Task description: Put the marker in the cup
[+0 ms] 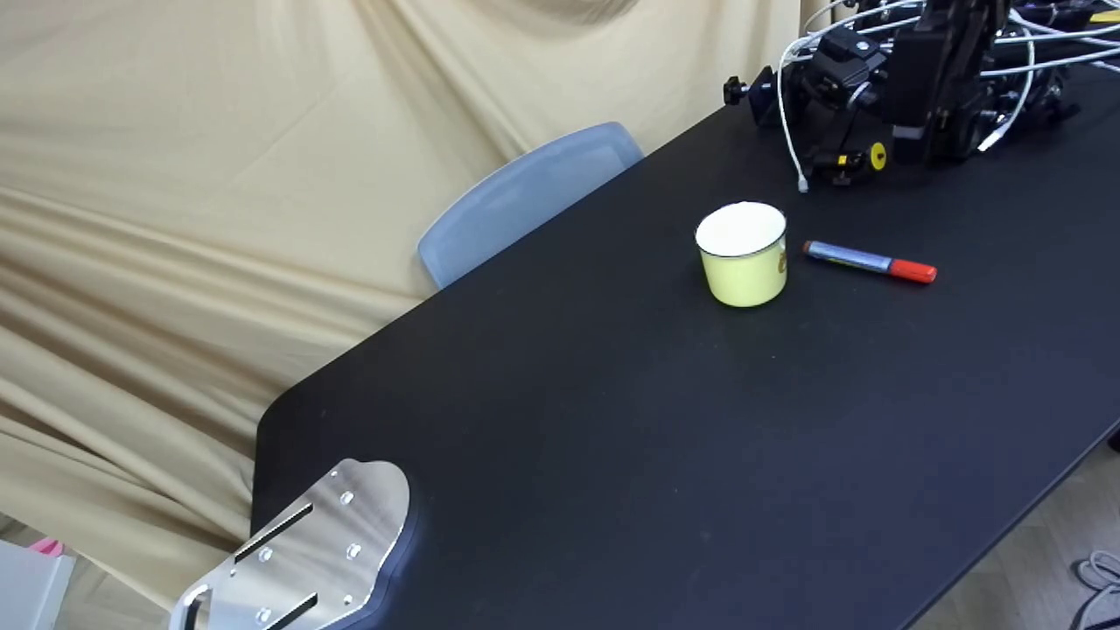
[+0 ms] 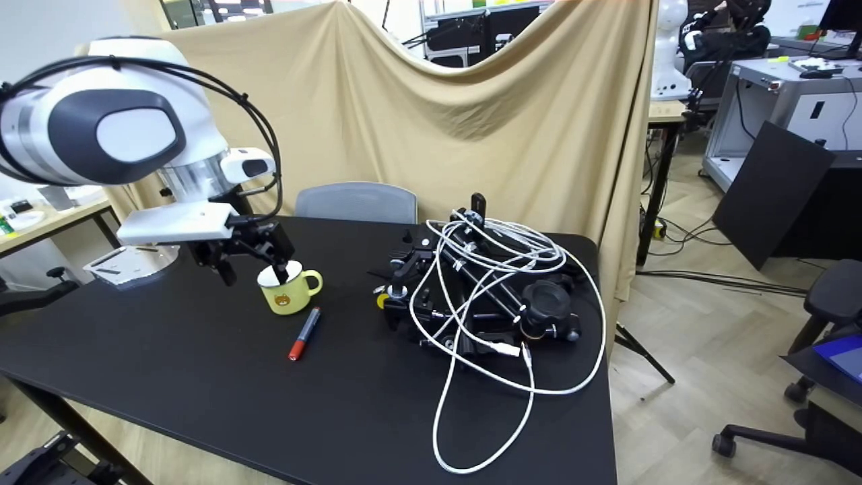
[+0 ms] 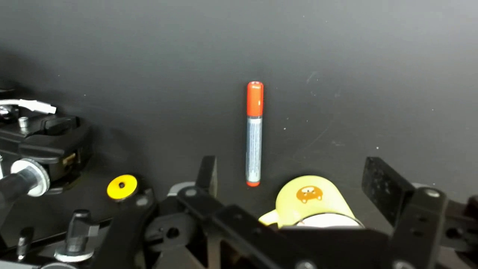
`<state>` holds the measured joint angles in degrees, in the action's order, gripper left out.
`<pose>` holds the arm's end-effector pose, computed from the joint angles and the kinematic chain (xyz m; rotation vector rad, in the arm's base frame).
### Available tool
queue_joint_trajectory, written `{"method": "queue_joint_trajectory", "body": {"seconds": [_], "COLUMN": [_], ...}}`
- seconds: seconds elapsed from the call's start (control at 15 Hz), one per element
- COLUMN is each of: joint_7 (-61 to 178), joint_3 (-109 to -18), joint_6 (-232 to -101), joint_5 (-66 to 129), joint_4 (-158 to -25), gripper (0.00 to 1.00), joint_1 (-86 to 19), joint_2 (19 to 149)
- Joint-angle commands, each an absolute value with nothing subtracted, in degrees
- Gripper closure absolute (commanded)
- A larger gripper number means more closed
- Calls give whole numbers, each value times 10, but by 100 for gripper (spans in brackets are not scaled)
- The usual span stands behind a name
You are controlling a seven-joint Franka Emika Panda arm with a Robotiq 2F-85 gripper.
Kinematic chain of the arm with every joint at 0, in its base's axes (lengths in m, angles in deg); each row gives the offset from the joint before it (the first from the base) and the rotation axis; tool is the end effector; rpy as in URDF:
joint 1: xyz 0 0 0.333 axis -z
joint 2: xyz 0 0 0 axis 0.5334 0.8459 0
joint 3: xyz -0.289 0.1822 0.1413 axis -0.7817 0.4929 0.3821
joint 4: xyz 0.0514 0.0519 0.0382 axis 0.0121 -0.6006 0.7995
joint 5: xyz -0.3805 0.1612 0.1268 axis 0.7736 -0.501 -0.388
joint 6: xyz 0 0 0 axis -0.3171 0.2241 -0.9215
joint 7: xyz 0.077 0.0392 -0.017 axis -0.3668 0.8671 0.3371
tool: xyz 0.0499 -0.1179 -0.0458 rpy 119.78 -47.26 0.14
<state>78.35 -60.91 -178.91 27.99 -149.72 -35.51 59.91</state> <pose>0.4522 0.0181 0.2929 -3.1023 -0.4571 -0.1157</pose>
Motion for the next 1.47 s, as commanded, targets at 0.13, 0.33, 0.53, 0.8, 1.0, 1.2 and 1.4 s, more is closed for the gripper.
{"method": "queue_joint_trajectory", "body": {"seconds": [0.13, 0.33, 0.53, 0.8, 1.0, 1.2, 1.4], "joint_7": [791, 789, 783, 792, 794, 789, 784], "joint_3": [-606, -607, -608, -609, -608, -604, -602], "joint_6": [-1794, -1812, -1852, -1892, -1906, -1927, -1943], "joint_5": [280, 283, 282, 282, 288, 286, 289], "joint_4": [-1502, -1506, -1515, -1520, -1513, -1505, -1496], "gripper": [0, 0, 0, 0, 0, 0, 0], "joint_1": [-352, -349, -345, -337, -329, -324, -320], "joint_2": [609, 621, 643, 682, 716, 753, 786]}}
